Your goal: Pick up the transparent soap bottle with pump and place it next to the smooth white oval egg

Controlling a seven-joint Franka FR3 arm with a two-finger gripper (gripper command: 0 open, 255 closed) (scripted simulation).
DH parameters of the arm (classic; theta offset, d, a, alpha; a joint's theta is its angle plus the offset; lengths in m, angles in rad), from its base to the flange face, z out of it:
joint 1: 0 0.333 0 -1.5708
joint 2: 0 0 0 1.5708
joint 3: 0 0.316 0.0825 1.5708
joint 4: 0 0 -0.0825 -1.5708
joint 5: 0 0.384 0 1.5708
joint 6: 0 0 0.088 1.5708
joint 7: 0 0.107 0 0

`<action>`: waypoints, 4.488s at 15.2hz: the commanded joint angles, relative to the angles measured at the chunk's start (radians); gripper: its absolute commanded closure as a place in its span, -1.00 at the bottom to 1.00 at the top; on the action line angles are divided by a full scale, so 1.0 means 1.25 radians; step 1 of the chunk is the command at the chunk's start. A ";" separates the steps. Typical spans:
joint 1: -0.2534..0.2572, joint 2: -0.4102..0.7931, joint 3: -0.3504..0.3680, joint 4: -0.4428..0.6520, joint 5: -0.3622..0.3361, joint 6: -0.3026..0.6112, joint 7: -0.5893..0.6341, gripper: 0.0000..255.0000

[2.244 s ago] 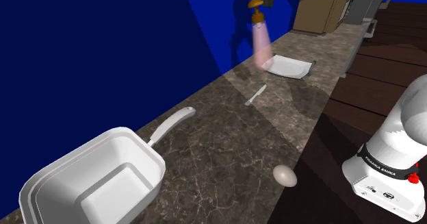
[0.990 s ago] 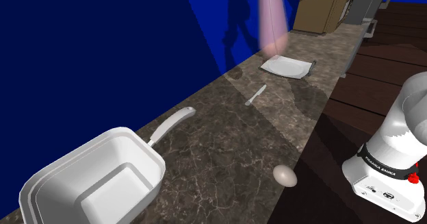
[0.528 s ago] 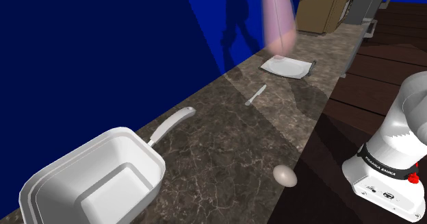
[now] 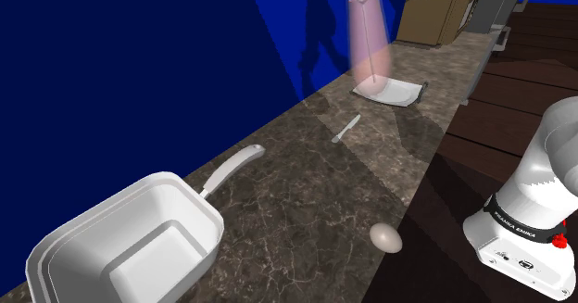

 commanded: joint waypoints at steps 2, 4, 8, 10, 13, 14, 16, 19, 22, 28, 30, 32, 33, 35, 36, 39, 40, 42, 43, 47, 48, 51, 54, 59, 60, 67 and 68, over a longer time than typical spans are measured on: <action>0.000 -0.031 0.000 -0.073 -0.001 0.042 -0.010 1.00; -0.001 -0.047 0.001 -0.115 -0.001 0.067 -0.016 1.00; -0.001 -0.078 0.001 -0.192 -0.001 0.113 -0.027 1.00; -0.001 -0.091 0.002 -0.229 -0.001 0.136 -0.032 1.00; -0.001 -0.110 0.002 -0.281 -0.001 0.169 -0.040 1.00; -0.001 -0.115 0.003 -0.298 0.000 0.180 -0.042 1.00; -0.001 -0.126 0.004 -0.330 0.000 0.201 -0.047 1.00; -0.001 -0.141 0.005 -0.377 0.001 0.233 -0.053 1.00; -0.001 -0.154 0.006 -0.422 0.002 0.264 -0.060 1.00; 0.000 -0.175 0.009 -0.507 0.004 0.326 -0.072 1.00; 0.000 -0.181 0.011 -0.533 0.006 0.347 -0.076 1.00; 0.001 -0.186 0.012 -0.559 0.007 0.367 -0.079 1.00; 0.001 -0.189 0.012 -0.572 0.007 0.377 -0.081 1.00; 0.001 -0.193 0.014 -0.597 0.009 0.398 -0.085 1.00; 0.001 -0.195 0.015 -0.609 0.009 0.408 -0.087 1.00; 0.002 -0.199 0.017 -0.645 0.011 0.439 -0.092 1.00; 0.002 -0.200 0.017 -0.657 0.012 0.449 -0.094 1.00; 0.002 -0.202 0.019 -0.679 0.014 0.470 -0.098 1.00; 0.003 -0.203 0.020 -0.690 0.015 0.480 -0.100 1.00; 0.004 -0.204 0.023 -0.734 0.018 0.522 -0.107 1.00; 0.004 -0.203 0.024 -0.744 0.019 0.533 -0.109 1.00; 0.005 -0.201 0.026 -0.775 0.022 0.565 -0.115 1.00; 0.006 -0.198 0.029 -0.804 0.026 0.597 -0.120 1.00; 0.006 -0.195 0.030 -0.817 0.027 0.613 -0.123 1.00; 0.006 -0.195 0.030 -0.817 0.027 0.613 -0.123 1.00; 0.006 -0.195 0.030 -0.817 0.027 0.613 -0.123 -1.00; 0.006 -0.195 0.030 -0.817 0.027 0.613 -0.123 -1.00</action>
